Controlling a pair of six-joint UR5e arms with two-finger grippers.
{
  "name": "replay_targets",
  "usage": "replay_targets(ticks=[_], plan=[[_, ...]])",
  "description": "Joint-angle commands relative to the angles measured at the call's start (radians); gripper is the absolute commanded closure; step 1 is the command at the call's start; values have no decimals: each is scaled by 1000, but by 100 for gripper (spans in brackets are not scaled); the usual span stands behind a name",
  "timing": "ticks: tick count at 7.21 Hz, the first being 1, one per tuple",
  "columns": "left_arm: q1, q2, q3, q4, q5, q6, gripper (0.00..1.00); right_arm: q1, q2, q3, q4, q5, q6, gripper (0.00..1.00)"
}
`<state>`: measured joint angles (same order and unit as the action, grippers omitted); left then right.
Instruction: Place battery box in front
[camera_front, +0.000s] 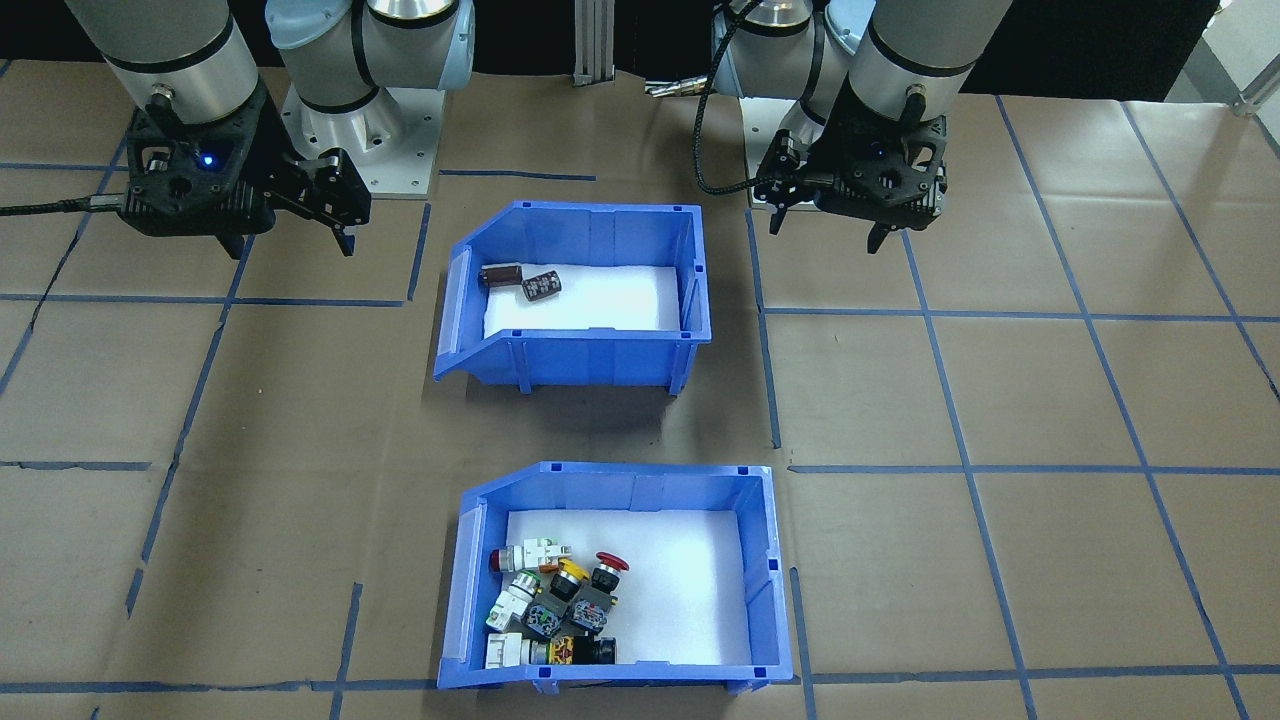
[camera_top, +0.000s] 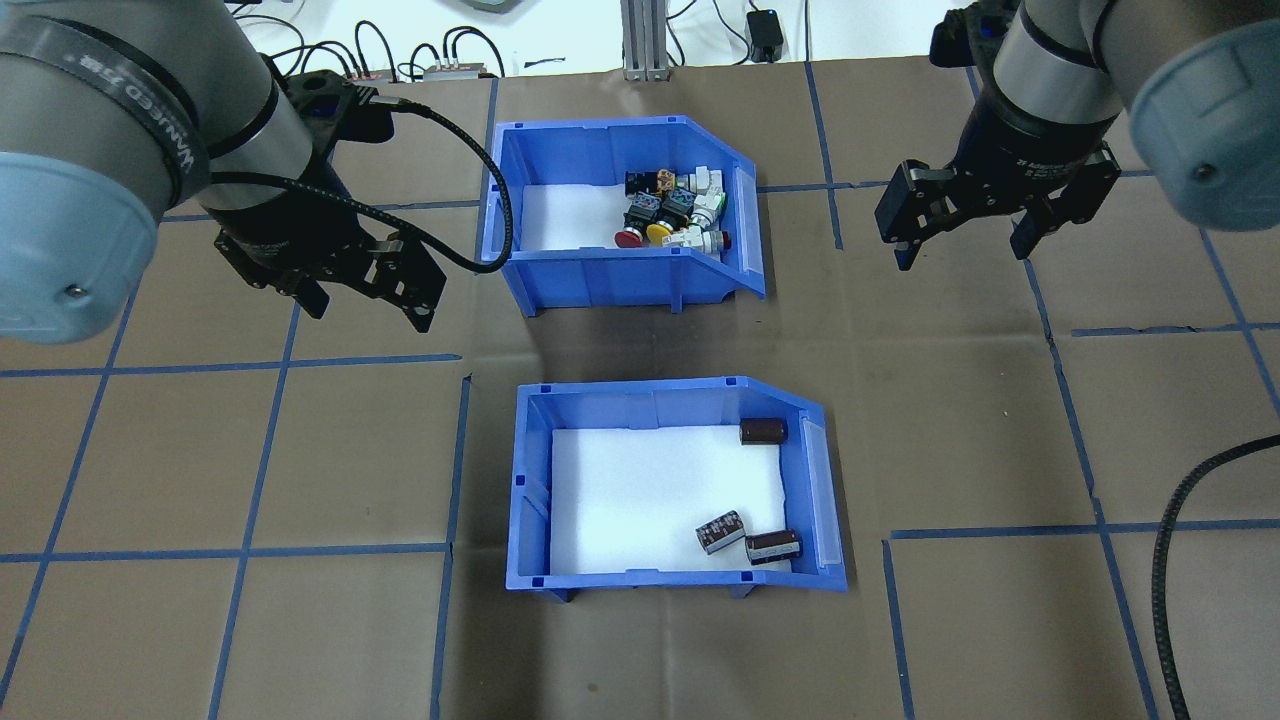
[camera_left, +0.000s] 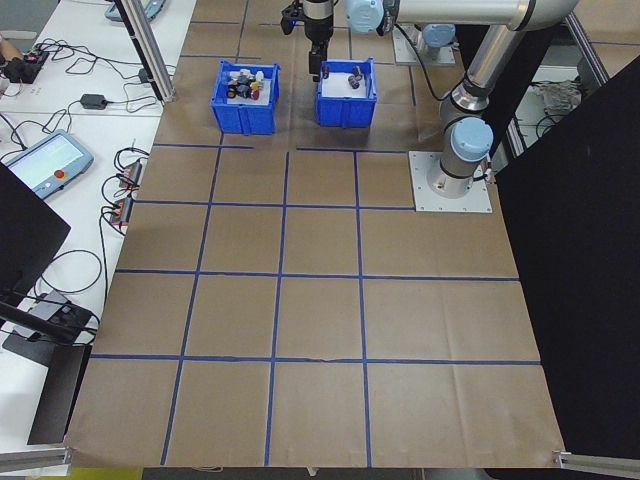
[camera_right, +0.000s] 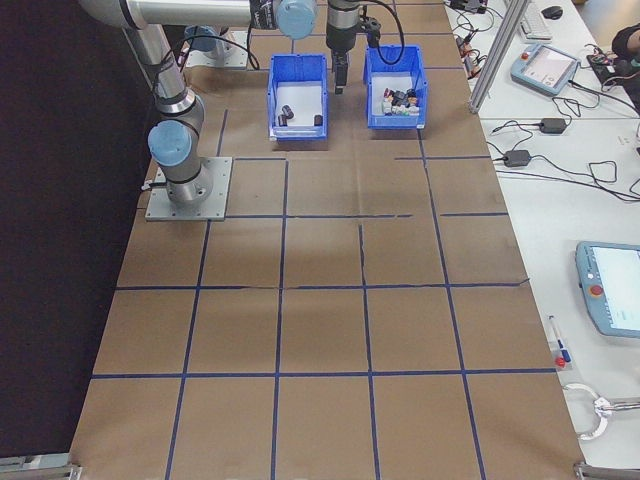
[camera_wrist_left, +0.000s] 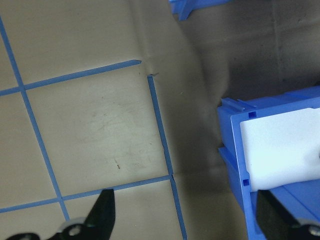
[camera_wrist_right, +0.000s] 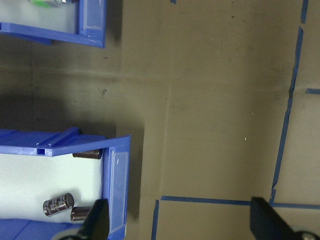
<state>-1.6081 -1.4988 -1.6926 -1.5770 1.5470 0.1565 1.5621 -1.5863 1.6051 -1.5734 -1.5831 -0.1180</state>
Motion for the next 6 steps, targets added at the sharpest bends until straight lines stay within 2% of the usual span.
replay_targets(ticks=[1,3,5,6], plan=[[-1,11,-30,-3,-5,-24,0,1,89,-118,15,3,-98,0],[-1,35,-38,-3,1,-151,0,28,176,-218,7,0,-261,0],[-12,102,-178,-2,-5,-540,0,120,273,-301,-3,-3,-447,0],[-12,174,-278,21,-10,-705,0,172,329,-359,0,-1,-462,0]])
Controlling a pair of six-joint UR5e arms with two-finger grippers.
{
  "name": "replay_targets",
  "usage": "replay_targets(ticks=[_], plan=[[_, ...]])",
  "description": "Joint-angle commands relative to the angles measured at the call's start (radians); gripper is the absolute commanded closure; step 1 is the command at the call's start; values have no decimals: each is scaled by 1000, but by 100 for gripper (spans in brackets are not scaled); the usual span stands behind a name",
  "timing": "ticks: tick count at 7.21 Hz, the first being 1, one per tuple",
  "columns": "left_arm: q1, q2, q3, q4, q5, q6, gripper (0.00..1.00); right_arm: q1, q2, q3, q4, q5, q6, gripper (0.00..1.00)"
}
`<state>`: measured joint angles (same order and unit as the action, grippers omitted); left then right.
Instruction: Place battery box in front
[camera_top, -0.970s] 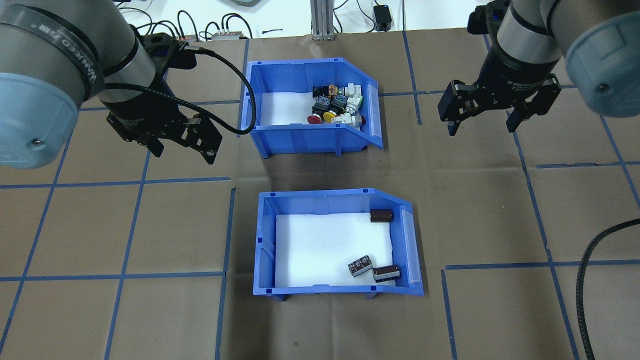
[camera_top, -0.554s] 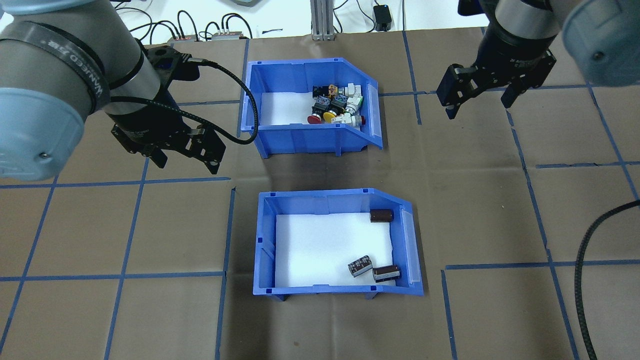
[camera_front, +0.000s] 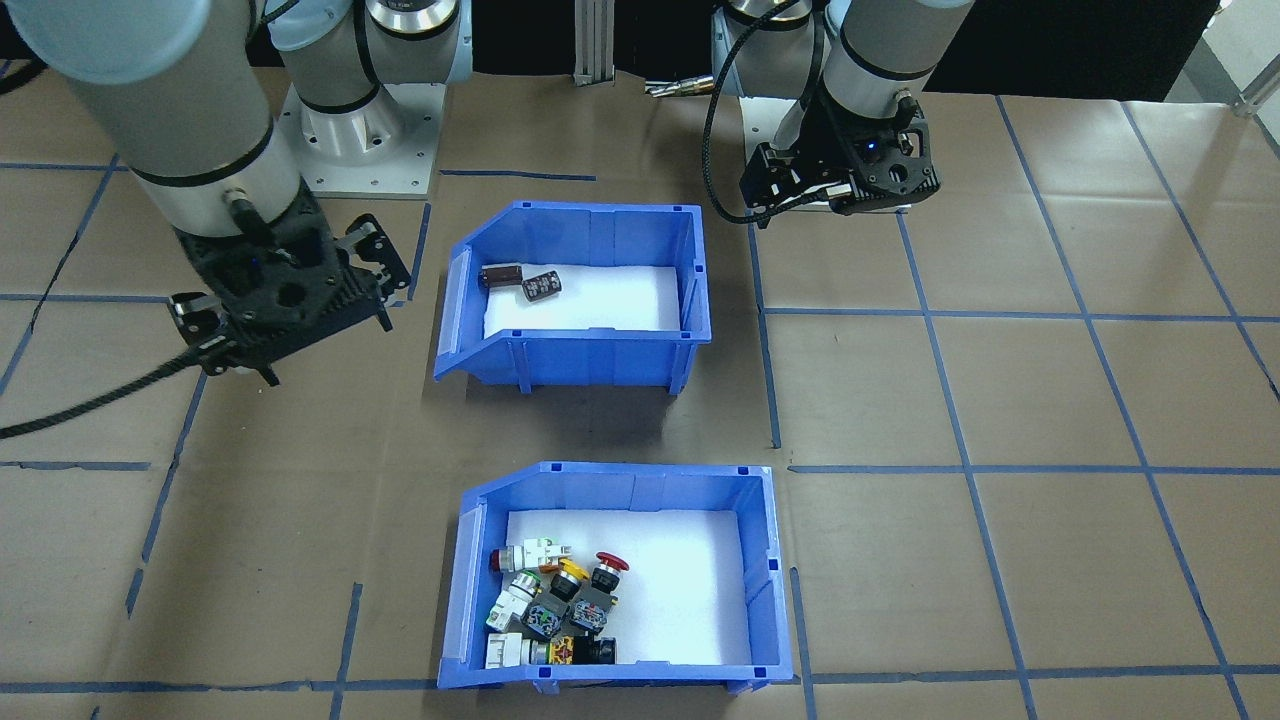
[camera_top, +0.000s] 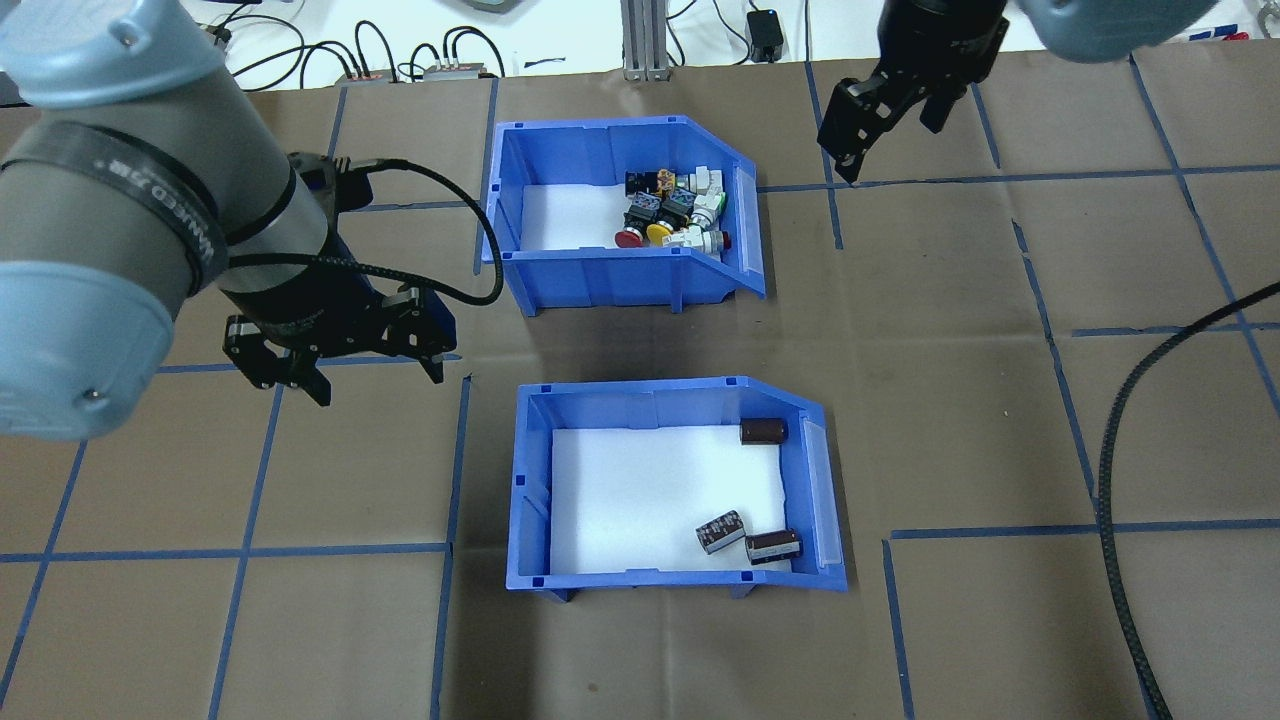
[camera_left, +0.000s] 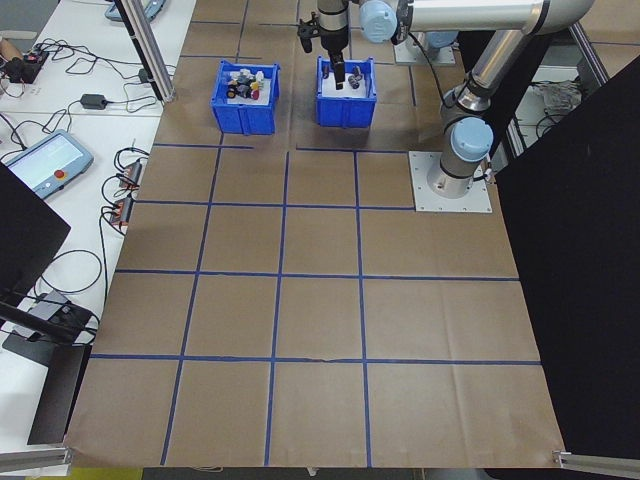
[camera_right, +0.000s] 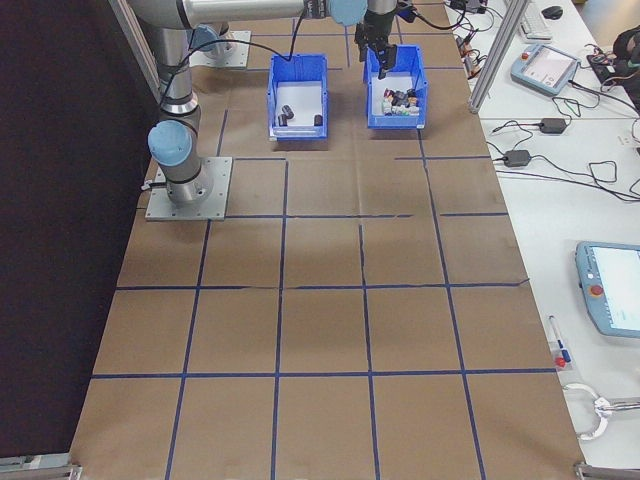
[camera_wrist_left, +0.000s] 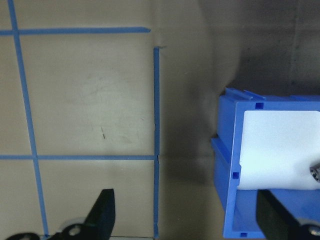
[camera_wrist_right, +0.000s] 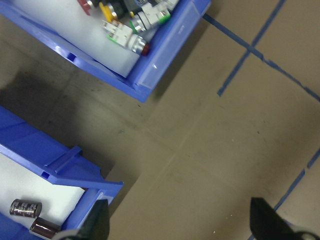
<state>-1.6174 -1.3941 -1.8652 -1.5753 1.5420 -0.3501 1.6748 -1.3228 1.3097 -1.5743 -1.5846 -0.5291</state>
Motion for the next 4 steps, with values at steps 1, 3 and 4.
replay_targets(ticks=[1,3,4], plan=[[-7,102,-170,90,-25,-393,0,119,117,-119,0,1,-69,0],[-150,107,-207,112,-25,-836,0,225,216,-185,-24,-9,-240,0],[-256,104,-245,205,-25,-1070,0,252,246,-197,-26,-8,-294,0]])
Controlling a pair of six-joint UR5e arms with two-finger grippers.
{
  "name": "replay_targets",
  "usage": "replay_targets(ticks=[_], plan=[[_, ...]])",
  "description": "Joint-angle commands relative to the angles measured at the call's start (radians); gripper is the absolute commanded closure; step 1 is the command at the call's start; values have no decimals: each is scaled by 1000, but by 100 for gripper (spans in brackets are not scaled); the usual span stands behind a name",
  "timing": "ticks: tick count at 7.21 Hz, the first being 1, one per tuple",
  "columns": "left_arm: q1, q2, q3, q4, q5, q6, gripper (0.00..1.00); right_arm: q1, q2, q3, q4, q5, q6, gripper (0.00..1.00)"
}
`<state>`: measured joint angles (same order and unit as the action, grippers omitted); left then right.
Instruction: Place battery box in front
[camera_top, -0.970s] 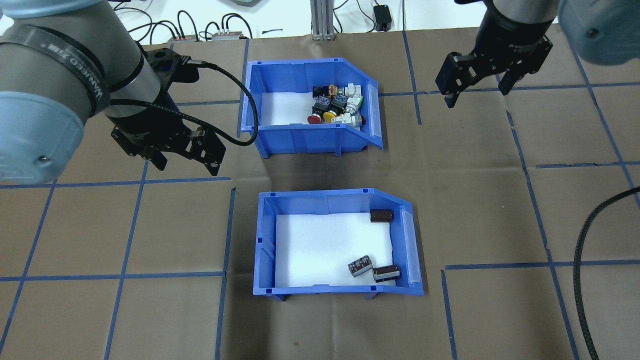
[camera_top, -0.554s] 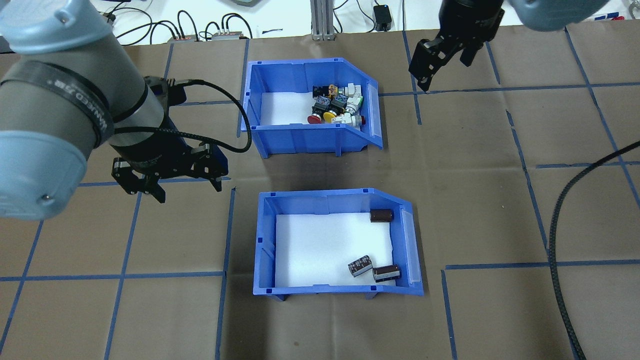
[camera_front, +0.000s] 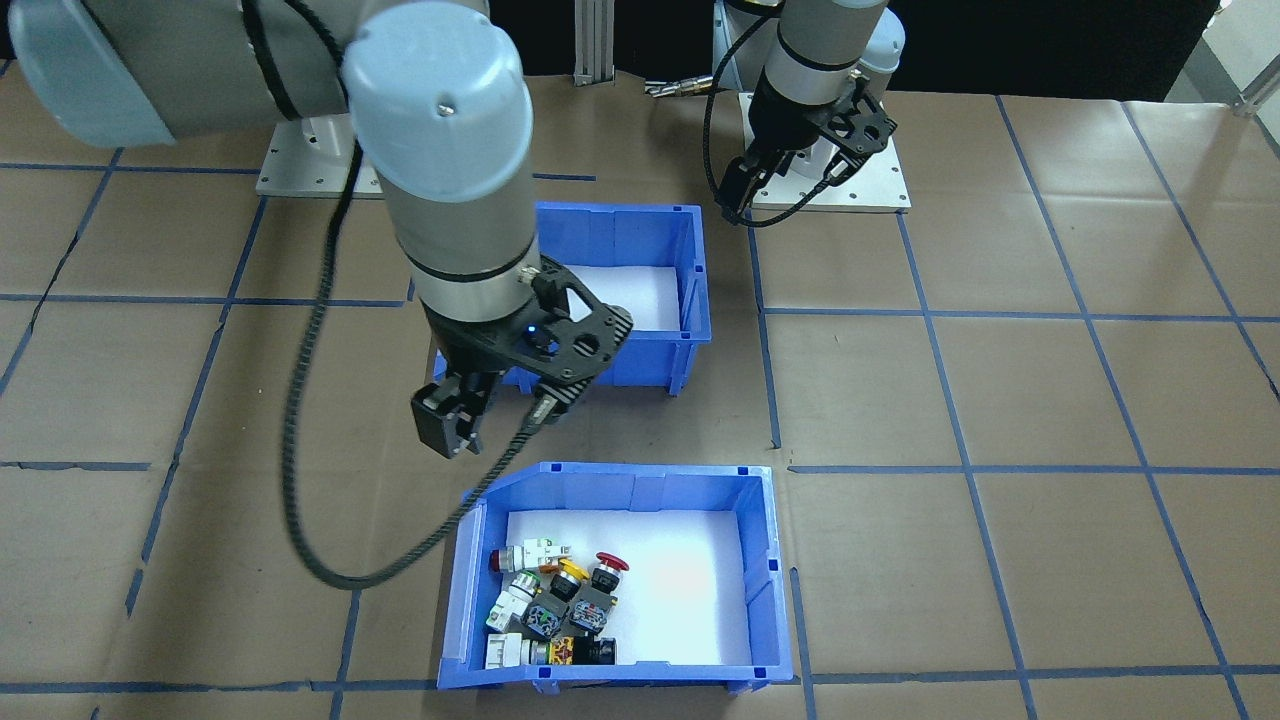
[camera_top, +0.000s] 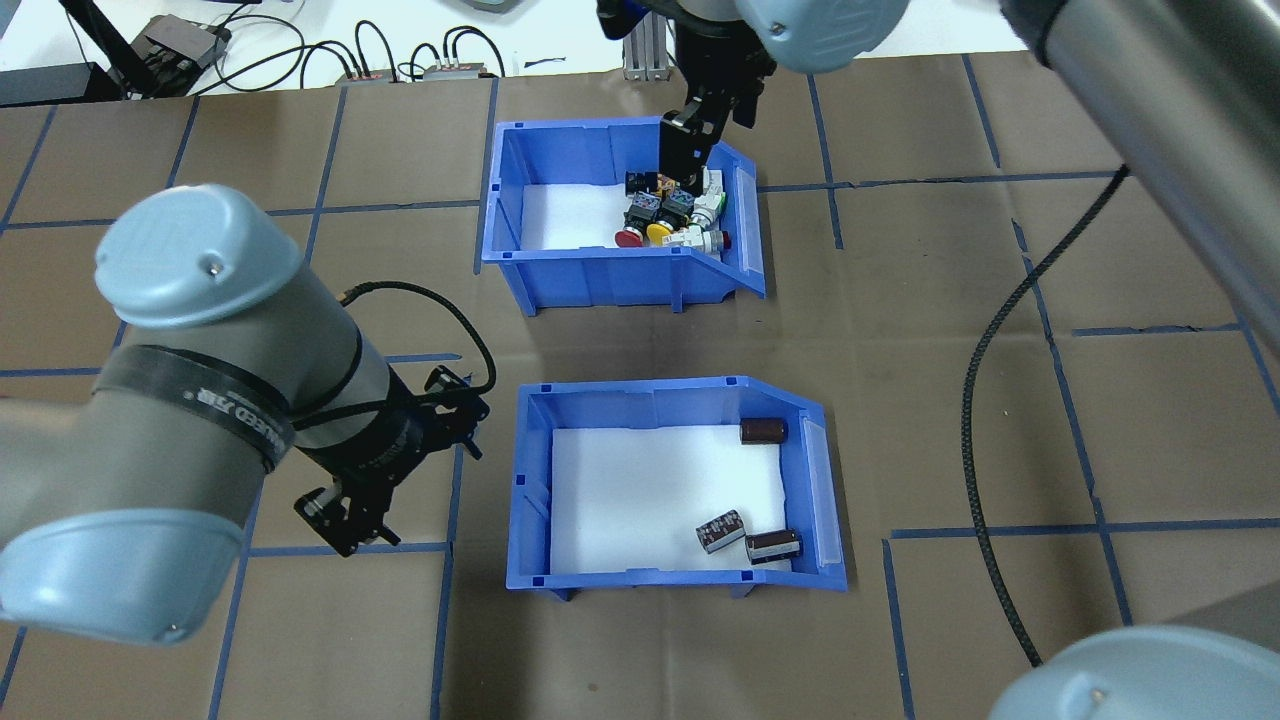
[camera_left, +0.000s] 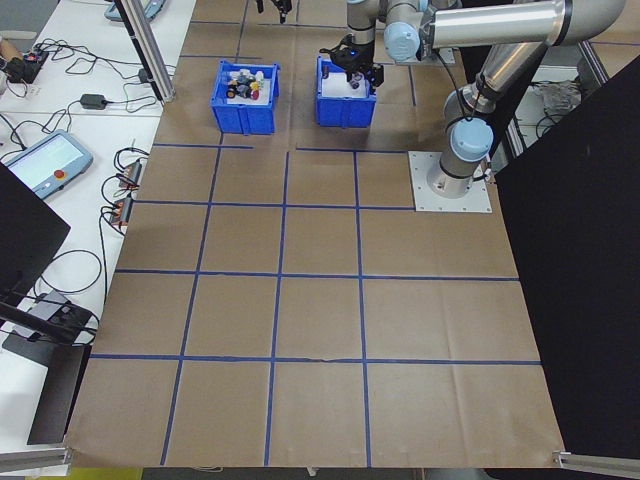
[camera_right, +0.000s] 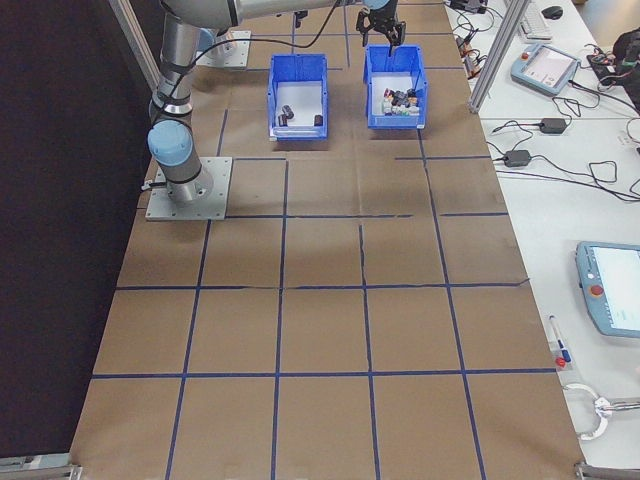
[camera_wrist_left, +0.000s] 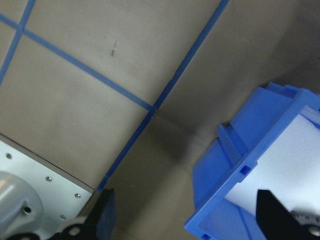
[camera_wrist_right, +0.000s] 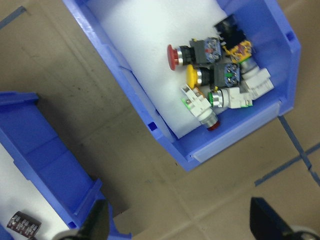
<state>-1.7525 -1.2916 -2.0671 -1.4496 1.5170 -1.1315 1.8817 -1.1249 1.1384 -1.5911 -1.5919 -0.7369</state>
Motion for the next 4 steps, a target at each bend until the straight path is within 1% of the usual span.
replay_targets(ticks=[1,2,3,4], plan=[[-189,-11,-77,177,-1,-482,0,84,65,-25,-35,0,-145,0],[-221,-17,-97,204,-4,-622,0,132,101,-26,-70,-3,-200,0],[-249,-23,-105,204,-70,-781,0,181,135,-22,-161,-37,-211,0],[-275,-52,-105,209,-165,-923,0,221,176,-22,-179,-93,-220,0]])
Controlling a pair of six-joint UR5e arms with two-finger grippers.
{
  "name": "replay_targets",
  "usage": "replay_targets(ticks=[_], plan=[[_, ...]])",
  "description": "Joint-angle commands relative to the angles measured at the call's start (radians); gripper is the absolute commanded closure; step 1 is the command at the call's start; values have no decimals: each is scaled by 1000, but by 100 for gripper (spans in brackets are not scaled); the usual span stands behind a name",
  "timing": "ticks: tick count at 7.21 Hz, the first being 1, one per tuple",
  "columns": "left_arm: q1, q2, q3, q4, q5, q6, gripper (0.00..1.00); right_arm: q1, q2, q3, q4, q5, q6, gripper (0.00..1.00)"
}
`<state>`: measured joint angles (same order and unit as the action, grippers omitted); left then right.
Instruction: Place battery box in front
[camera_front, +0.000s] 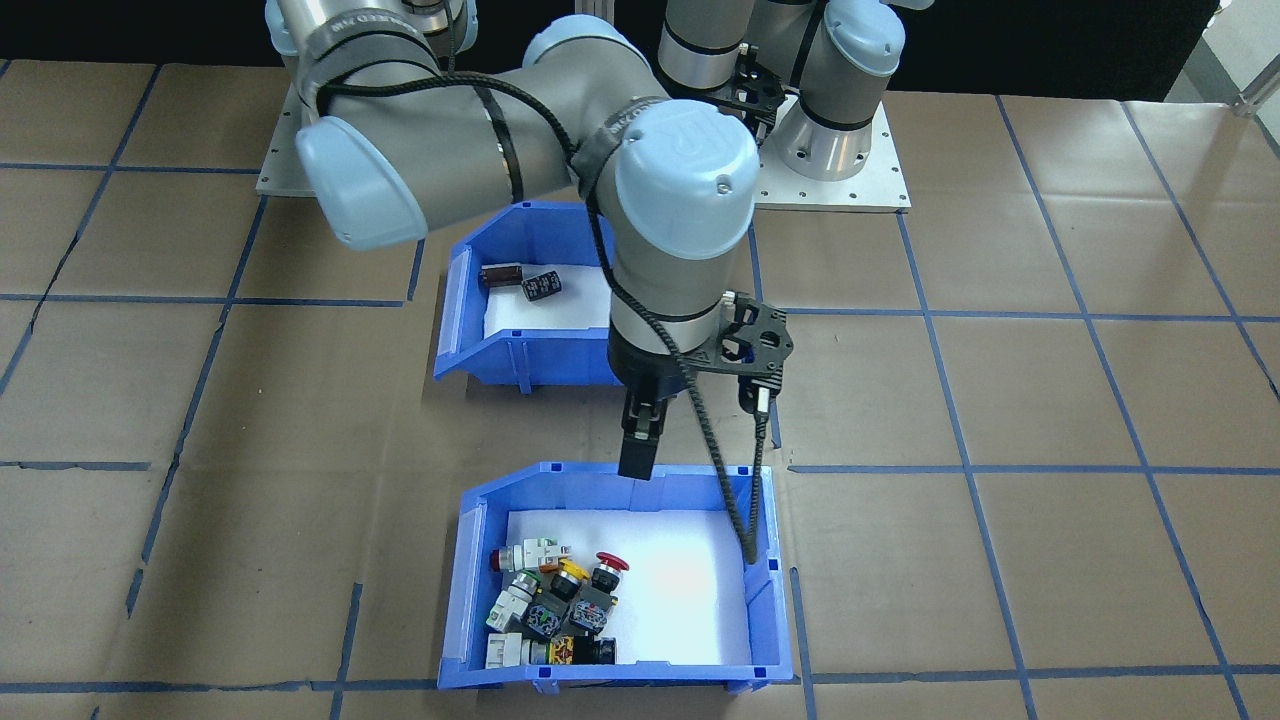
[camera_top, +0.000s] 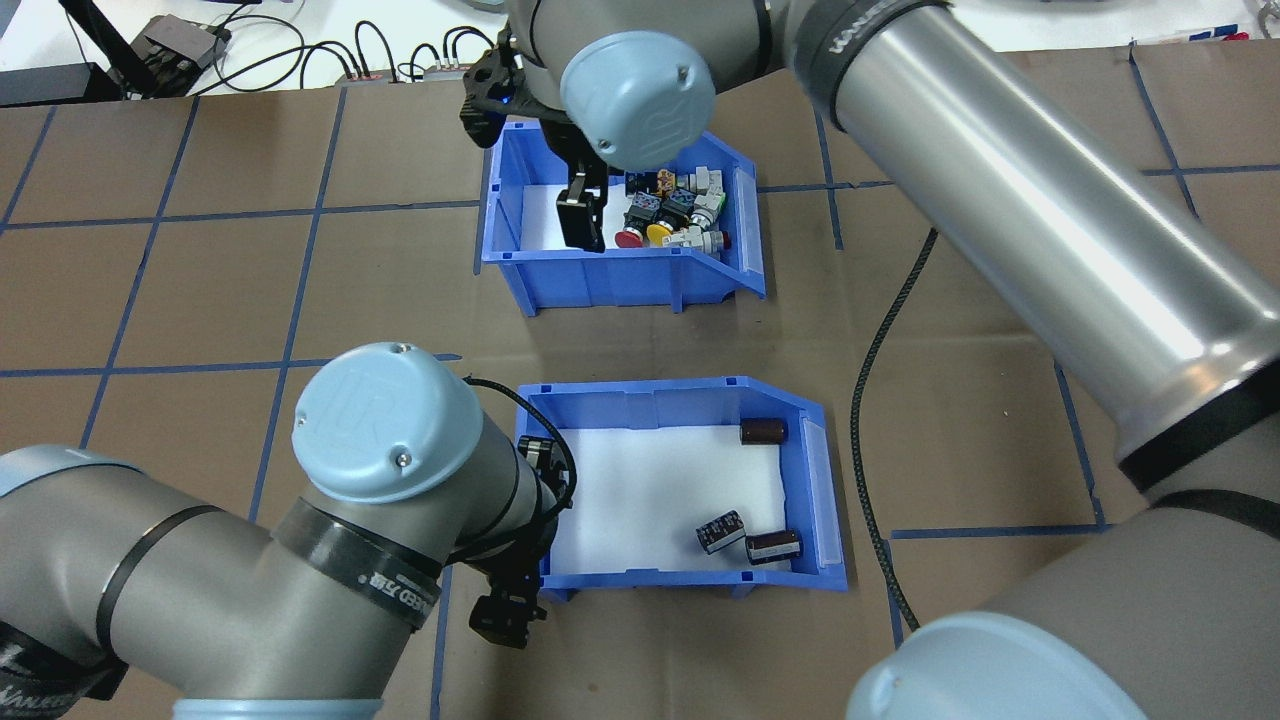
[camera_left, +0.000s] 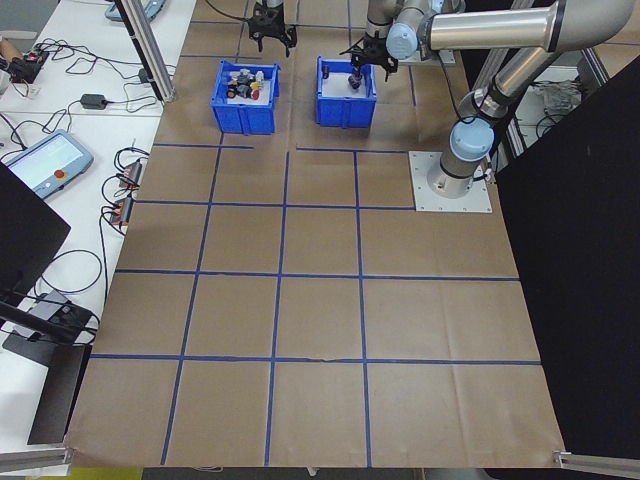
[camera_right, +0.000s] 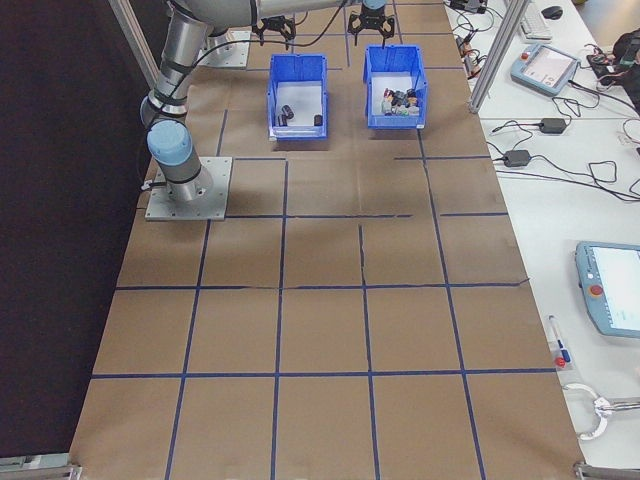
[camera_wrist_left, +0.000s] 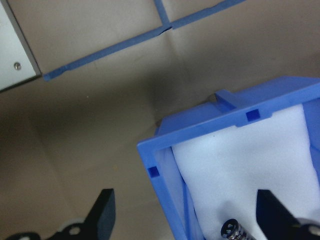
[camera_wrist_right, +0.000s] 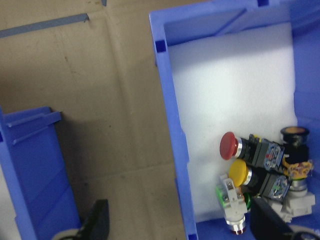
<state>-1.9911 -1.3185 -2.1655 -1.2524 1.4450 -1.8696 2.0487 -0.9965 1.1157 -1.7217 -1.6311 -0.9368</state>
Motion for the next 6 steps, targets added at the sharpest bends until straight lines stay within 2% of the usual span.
replay_targets(ticks=[1,2,4,5,6], plan=[[-54,-71,-7,59,-91,-203,0,59,56,6,-50,-59,-75,0],[-67,-99,-7,146,-86,-218,0,54,58,12,-50,-58,-118,0],[-103,-131,-20,182,-84,-240,0,24,71,32,-52,-58,-135,0],[-103,-142,-40,220,-43,-241,0,10,81,44,-53,-55,-135,0],[-106,-151,-48,238,-28,-247,0,7,91,76,-96,-55,-137,0]])
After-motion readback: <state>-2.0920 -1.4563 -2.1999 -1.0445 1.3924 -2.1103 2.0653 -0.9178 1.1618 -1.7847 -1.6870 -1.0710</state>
